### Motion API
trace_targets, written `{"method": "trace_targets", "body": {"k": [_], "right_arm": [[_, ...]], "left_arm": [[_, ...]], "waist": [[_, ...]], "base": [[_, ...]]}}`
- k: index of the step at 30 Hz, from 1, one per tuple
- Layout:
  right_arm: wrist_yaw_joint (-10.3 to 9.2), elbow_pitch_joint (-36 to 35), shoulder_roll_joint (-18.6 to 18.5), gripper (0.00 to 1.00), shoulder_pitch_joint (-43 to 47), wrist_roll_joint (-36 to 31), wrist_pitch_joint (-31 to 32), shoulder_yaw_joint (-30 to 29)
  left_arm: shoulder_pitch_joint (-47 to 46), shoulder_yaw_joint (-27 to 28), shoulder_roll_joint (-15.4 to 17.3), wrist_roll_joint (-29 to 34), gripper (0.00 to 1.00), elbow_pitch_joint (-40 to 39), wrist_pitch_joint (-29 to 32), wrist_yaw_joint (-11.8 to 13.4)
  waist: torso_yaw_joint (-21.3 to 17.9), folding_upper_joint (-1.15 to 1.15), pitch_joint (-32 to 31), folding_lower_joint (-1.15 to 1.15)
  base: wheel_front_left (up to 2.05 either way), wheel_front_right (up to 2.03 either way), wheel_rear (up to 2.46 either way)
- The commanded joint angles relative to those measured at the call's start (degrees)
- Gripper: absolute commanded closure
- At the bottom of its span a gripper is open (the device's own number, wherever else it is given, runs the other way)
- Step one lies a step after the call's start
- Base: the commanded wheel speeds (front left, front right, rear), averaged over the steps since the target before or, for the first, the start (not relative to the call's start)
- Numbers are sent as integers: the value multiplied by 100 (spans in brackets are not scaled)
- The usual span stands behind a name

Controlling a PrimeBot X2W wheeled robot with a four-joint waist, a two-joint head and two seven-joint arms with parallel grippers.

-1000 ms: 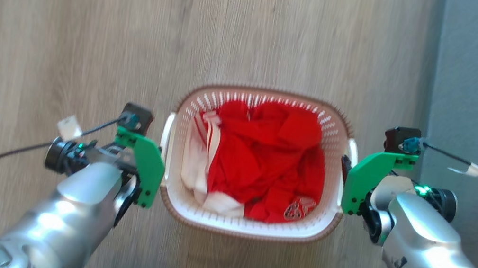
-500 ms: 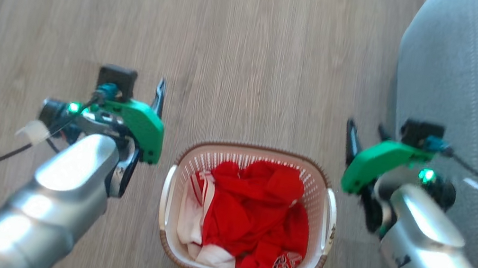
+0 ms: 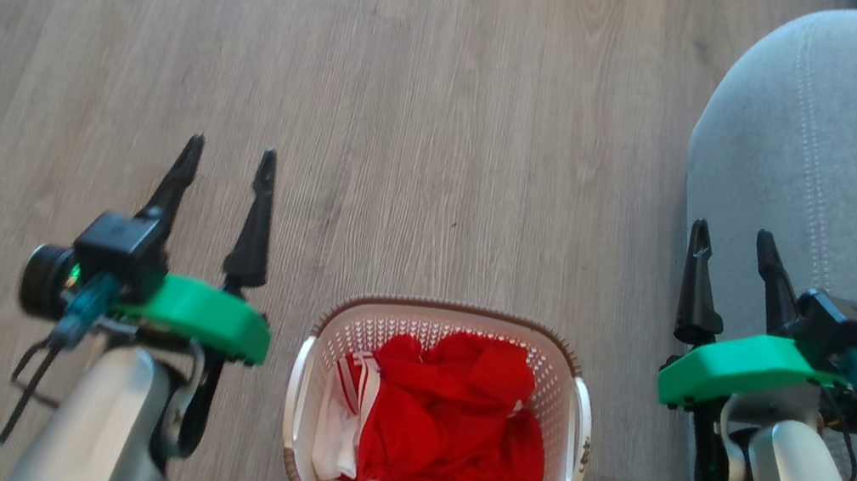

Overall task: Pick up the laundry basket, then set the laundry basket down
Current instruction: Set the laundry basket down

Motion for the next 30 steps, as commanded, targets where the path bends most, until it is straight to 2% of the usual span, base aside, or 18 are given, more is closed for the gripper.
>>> {"method": "trace_targets", "body": {"k": [1,4,8,12,16,23,30], "right_arm": [[39,-532,76,0,56,59,-69,65],[39,-1046,77,0,386,181,-69,50],[39,-1537,78,0,805,111,-69,115],[39,-1704,78,0,1076,133,-70,98],[39,-1728,78,0,1370,-98,-70,213],[39,-1803,78,0,1447,-24,-70,86],[39,-1868,78,0,1474,-119,-70,-9]], "left_arm": [[70,469,-39,288,0,-396,-44,-211],[393,794,-227,531,0,-671,-44,-450],[685,1072,-350,688,0,-923,-44,-541],[870,1100,-373,692,0,-907,-44,-626],[1090,959,-377,278,0,-671,-44,-783],[1231,927,-379,274,0,-523,-44,-711],[1211,915,-379,267,0,-566,-45,-752]], "waist": [[3,0,-103,1],[-15,0,-198,1],[-32,0,-297,1],[-50,0,-356,1],[-88,0,-416,1],[-139,0,-451,1],[-106,0,-442,1]], "base": [[0,0,0],[0,0,0],[0,0,0],[0,0,0],[0,0,0],[0,0,0],[0,0,0]]}}
